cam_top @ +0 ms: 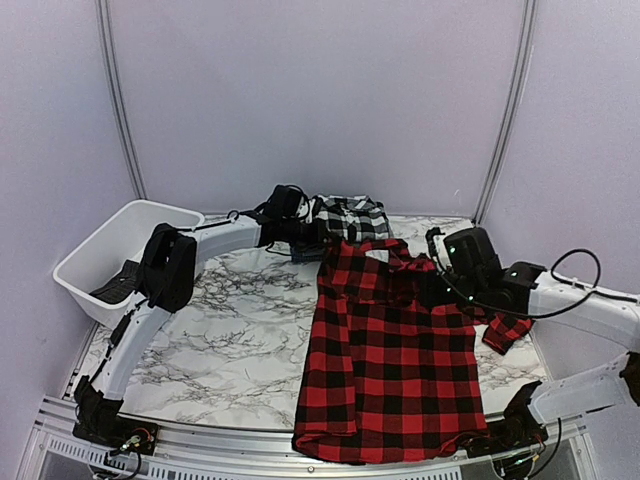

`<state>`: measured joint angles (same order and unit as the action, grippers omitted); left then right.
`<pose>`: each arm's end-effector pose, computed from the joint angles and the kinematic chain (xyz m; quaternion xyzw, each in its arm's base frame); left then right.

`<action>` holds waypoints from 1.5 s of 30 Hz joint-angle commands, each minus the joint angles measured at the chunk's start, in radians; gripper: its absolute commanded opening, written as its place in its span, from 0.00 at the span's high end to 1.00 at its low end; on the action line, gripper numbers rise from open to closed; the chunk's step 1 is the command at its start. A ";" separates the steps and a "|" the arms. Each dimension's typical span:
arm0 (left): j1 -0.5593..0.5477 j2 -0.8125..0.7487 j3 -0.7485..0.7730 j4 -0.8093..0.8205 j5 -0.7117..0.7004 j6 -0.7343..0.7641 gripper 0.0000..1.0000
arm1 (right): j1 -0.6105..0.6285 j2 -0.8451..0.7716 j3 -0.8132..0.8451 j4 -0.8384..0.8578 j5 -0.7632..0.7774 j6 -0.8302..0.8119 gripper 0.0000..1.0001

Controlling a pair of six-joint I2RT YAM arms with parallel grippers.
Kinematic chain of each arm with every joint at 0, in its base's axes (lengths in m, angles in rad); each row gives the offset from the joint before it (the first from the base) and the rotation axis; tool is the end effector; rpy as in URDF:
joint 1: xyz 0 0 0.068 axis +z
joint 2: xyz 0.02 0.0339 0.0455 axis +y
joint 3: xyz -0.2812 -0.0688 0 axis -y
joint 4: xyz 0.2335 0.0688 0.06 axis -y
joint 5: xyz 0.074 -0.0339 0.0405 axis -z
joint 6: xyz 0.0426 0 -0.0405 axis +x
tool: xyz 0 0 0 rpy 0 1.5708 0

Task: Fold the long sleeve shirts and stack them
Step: Smooth out the 1/3-folded shirt at the center of the board.

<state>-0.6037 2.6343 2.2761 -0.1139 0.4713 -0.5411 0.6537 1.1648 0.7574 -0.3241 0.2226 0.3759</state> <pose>0.4873 -0.3595 0.1735 0.1478 0.8251 -0.4424 0.3189 0.1908 0.1343 0.2572 -0.0808 0.9051 0.1111 0.4024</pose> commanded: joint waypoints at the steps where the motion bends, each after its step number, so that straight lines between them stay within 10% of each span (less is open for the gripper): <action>1: -0.010 -0.026 -0.031 0.017 0.020 0.007 0.90 | -0.001 -0.110 0.150 -0.196 0.231 0.026 1.00; 10: -0.015 -0.107 -0.080 0.002 -0.040 -0.003 0.41 | -0.133 -0.018 0.369 -0.258 0.298 -0.091 1.00; 17: -0.018 -0.333 -0.302 -0.019 -0.094 0.067 0.25 | -0.230 0.039 0.480 -0.283 0.355 -0.156 1.00; 29: -0.047 -0.484 -0.509 -0.083 0.020 0.062 0.43 | -0.245 -0.025 0.418 -0.326 0.347 -0.103 1.00; 45: -0.470 -0.860 -1.000 -0.238 -0.230 0.124 0.54 | -0.244 0.072 0.362 -0.286 0.306 -0.104 1.00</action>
<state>-0.9966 1.8278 1.3323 -0.2745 0.3309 -0.4107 0.4164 1.2270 1.1252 -0.6456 0.5369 0.2764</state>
